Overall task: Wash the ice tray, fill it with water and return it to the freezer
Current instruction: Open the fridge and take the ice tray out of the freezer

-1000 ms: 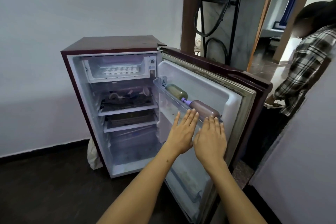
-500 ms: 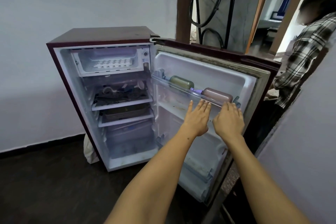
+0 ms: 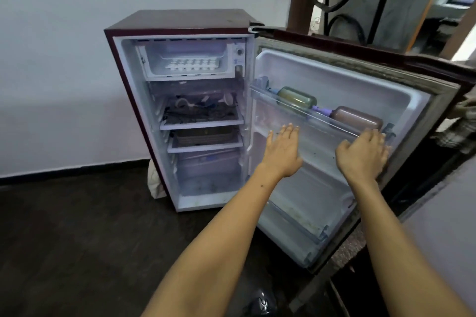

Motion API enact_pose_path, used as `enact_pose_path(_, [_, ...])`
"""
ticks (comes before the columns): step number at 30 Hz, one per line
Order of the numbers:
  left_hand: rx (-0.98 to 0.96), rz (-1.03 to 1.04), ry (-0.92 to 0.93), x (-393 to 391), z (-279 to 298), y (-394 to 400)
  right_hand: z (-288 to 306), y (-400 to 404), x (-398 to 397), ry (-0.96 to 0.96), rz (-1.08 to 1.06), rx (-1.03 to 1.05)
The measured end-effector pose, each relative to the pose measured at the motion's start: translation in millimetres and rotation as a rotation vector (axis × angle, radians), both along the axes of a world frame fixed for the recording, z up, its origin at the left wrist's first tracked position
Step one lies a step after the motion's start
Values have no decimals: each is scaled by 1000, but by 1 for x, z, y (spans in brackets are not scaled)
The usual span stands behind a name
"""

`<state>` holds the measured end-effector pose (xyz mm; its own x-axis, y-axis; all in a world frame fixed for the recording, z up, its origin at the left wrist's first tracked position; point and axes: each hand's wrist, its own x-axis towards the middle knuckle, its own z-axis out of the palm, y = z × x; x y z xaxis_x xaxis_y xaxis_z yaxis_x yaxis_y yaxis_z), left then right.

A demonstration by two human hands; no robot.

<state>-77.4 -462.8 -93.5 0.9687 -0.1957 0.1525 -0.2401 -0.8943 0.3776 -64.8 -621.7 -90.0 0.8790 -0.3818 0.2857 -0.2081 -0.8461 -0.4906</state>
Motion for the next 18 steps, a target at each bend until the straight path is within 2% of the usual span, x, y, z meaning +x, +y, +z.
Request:
enact_pose_path(4, [-147, 173, -51, -3, -7, 53, -5, 44, 9, -191, 73, 102])
enact_pose_path(7, [-293, 303, -76, -3, -12, 96, -5, 84, 17, -249, 211, 180])
enact_pose_path(14, [-686, 515, -126, 16, -11, 186, -2, 175, 53, -169, 485, 265])
enact_pose_path(18, [-802, 600, -169, 39, -5, 234, 1, 221, 83, -116, 588, 288])
